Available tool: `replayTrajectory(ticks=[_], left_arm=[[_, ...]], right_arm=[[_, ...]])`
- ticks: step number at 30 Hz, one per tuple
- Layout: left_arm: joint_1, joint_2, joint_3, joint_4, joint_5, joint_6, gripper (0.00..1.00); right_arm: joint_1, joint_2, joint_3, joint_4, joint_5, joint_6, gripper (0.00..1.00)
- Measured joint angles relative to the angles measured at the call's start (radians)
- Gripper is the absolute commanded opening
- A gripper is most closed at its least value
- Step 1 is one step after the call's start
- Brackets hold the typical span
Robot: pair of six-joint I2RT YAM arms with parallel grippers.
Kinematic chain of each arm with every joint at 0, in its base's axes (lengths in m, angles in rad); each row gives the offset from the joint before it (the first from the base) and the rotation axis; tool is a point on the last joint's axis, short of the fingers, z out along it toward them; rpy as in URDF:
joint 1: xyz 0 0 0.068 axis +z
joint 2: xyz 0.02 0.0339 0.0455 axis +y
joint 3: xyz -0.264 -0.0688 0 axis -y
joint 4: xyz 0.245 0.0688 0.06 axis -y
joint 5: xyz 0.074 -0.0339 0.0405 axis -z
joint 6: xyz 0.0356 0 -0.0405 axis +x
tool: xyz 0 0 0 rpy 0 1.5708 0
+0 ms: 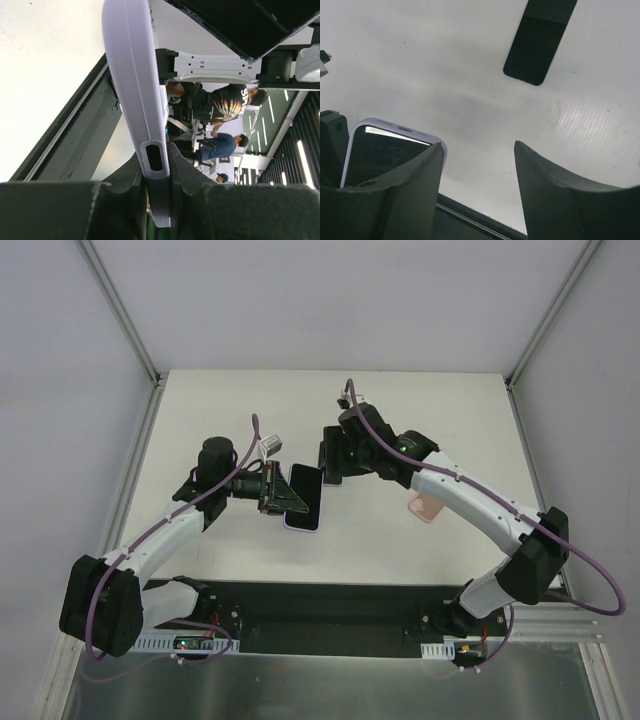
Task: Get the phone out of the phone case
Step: Remove the phone case from the phone.
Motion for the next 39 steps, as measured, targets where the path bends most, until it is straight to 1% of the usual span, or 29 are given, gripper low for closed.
replayTrajectory(ticks=[3, 5, 7, 11, 17, 21, 25, 28, 34, 36, 39], left_arm=[[0.000, -0.013, 0.001, -0.029, -0.014, -0.003, 0.00], [0.000, -0.019, 0.001, -0.038, -0.021, -0.004, 0.00], [0.000, -0.020, 0.001, -0.043, -0.026, -0.005, 0.00], [0.000, -0.034, 0.001, -0.041, -0.018, 0.000, 0.00], [-0.008, -0.126, 0.097, 0.131, 0.068, 0.035, 0.00], [-0.008, -0.164, 0.127, 0.211, 0.101, 0.039, 0.00], [-0.009, -0.156, 0.125, 0.215, 0.117, 0.042, 0.00], [-0.009, -0.154, 0.122, 0.214, 0.118, 0.043, 0.00], [-0.009, -0.154, 0.118, 0.234, 0.124, 0.061, 0.00], [-0.009, -0.150, 0.116, 0.236, 0.136, 0.068, 0.00], [-0.009, -0.136, 0.115, 0.238, 0.150, 0.082, 0.00]], right_arm=[[-0.014, 0.009, -0.013, 0.026, -0.049, 0.005, 0.59], [-0.043, 0.002, -0.050, 0.072, -0.122, 0.027, 0.53], [-0.093, -0.019, -0.121, 0.154, -0.251, 0.069, 0.47], [-0.164, -0.047, -0.215, 0.278, -0.440, 0.147, 0.46], [-0.171, 0.002, -0.296, 0.278, -0.540, 0.176, 0.43], [-0.169, 0.010, -0.347, 0.285, -0.578, 0.208, 0.43], [-0.180, -0.010, -0.364, 0.299, -0.599, 0.229, 0.48], [-0.205, -0.079, -0.364, 0.309, -0.610, 0.238, 0.52], [-0.310, -0.298, -0.361, 0.359, -0.672, 0.265, 0.57], [-0.329, -0.339, -0.348, 0.369, -0.681, 0.272, 0.58], [-0.327, -0.377, -0.311, 0.378, -0.689, 0.274, 0.60]])
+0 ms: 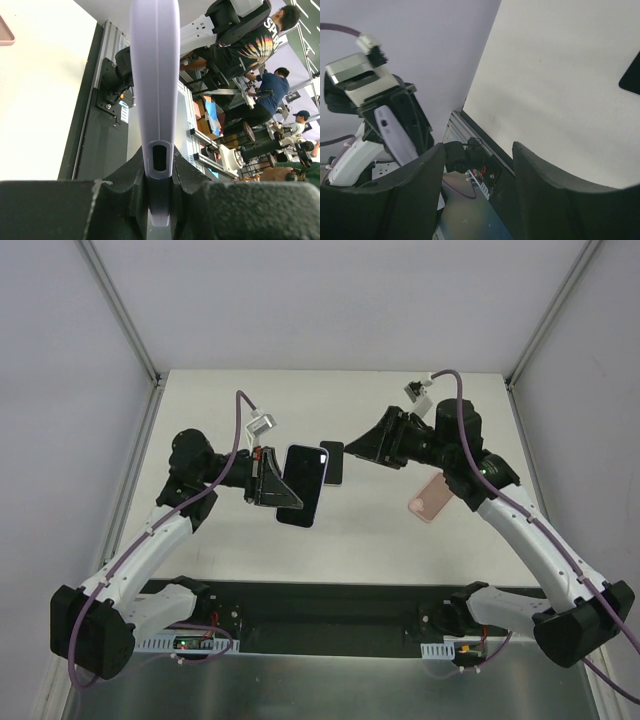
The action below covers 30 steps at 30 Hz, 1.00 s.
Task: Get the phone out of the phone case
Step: Remove the phone case from the phone.
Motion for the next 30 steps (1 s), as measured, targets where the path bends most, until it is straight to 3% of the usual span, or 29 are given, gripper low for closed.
replayTrajectory(ticks=[8, 20, 30], left_arm=[[0.000, 0.032, 0.000, 0.011, 0.034, 0.041, 0.00], [0.000, 0.039, 0.000, 0.021, 0.050, 0.055, 0.00], [0.000, 0.039, 0.000, 0.021, 0.051, 0.055, 0.00]], right_arm=[[0.077, -0.023, 0.116, -0.060, 0.024, -0.082, 0.60], [0.125, 0.000, 0.128, -0.100, 0.039, -0.138, 0.60], [0.127, 0.018, 0.107, 0.019, -0.037, -0.064, 0.55]])
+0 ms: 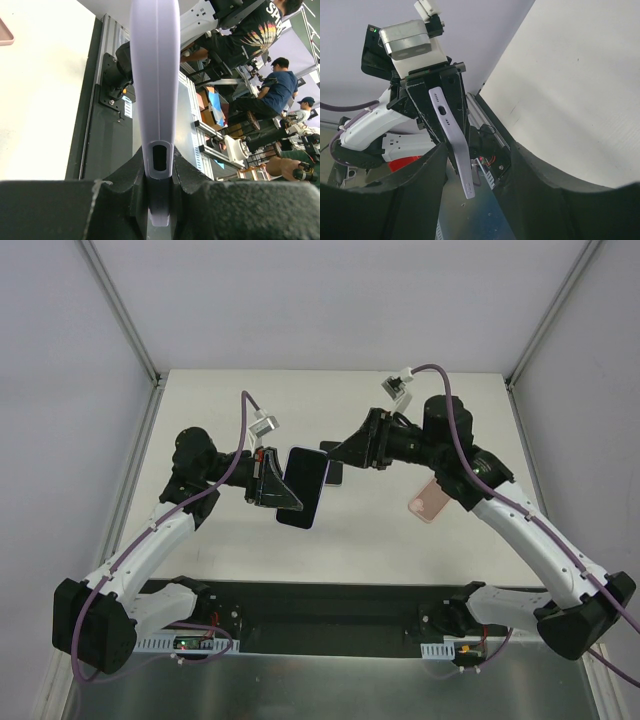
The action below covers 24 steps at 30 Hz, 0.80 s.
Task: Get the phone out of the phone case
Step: Remove the phone case from the phone.
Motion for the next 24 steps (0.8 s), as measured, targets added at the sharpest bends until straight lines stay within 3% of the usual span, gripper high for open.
replayTrajectory(ticks=[24], left_arm=[[0.008, 0.000, 0.000, -0.042, -0.012, -0.006, 0.00]], right_arm=[[0.034, 0.043, 0.053, -0.124, 0.135, -0.072, 0.52]])
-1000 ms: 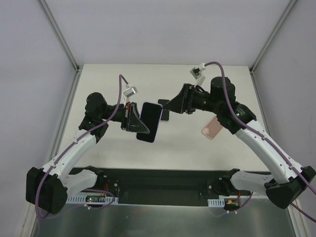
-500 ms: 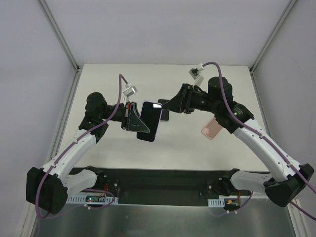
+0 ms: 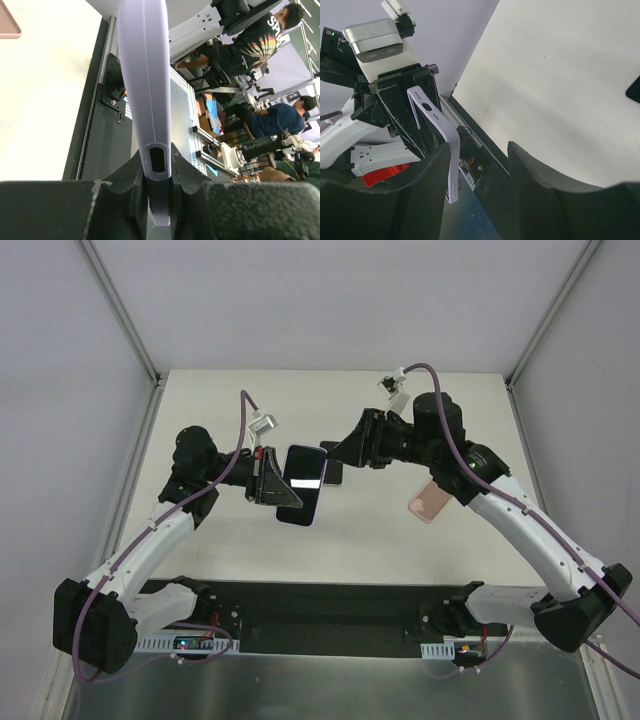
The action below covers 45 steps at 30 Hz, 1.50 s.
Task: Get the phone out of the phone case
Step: Remove the phone case from the phone.
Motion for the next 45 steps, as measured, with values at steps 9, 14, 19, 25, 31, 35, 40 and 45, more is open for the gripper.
replayTrajectory(ticks=[9, 14, 19, 25, 31, 35, 40, 45], left_arm=[[0.001, -0.002, 0.000, -0.012, -0.006, -0.001, 0.00], [0.006, -0.002, 0.000, -0.027, 0.018, -0.005, 0.00], [0.006, -0.001, 0.000, -0.031, 0.069, -0.005, 0.00], [0.005, 0.031, 0.005, -0.035, 0.172, -0.003, 0.00], [-0.006, 0.082, 0.025, -0.041, 0.185, 0.014, 0.00], [-0.006, 0.120, 0.029, -0.034, 0.185, 0.028, 0.00], [-0.007, 0.138, 0.030, -0.024, 0.184, 0.033, 0.00], [-0.015, 0.195, 0.038, -0.029, 0.183, 0.051, 0.25]], right_arm=[[-0.001, 0.071, 0.024, 0.021, -0.056, 0.002, 0.54], [-0.009, 0.135, 0.006, 0.099, -0.198, 0.025, 0.57], [-0.009, 0.150, -0.042, 0.185, -0.332, 0.033, 0.58], [0.042, 0.180, -0.046, 0.196, -0.388, 0.016, 0.56], [0.074, 0.220, -0.028, 0.224, -0.397, 0.020, 0.21], [0.085, 0.225, -0.016, 0.240, -0.376, 0.037, 0.01], [0.085, 0.205, -0.027, 0.218, -0.313, 0.048, 0.01], [0.085, 0.163, -0.041, 0.128, -0.168, 0.040, 0.01]])
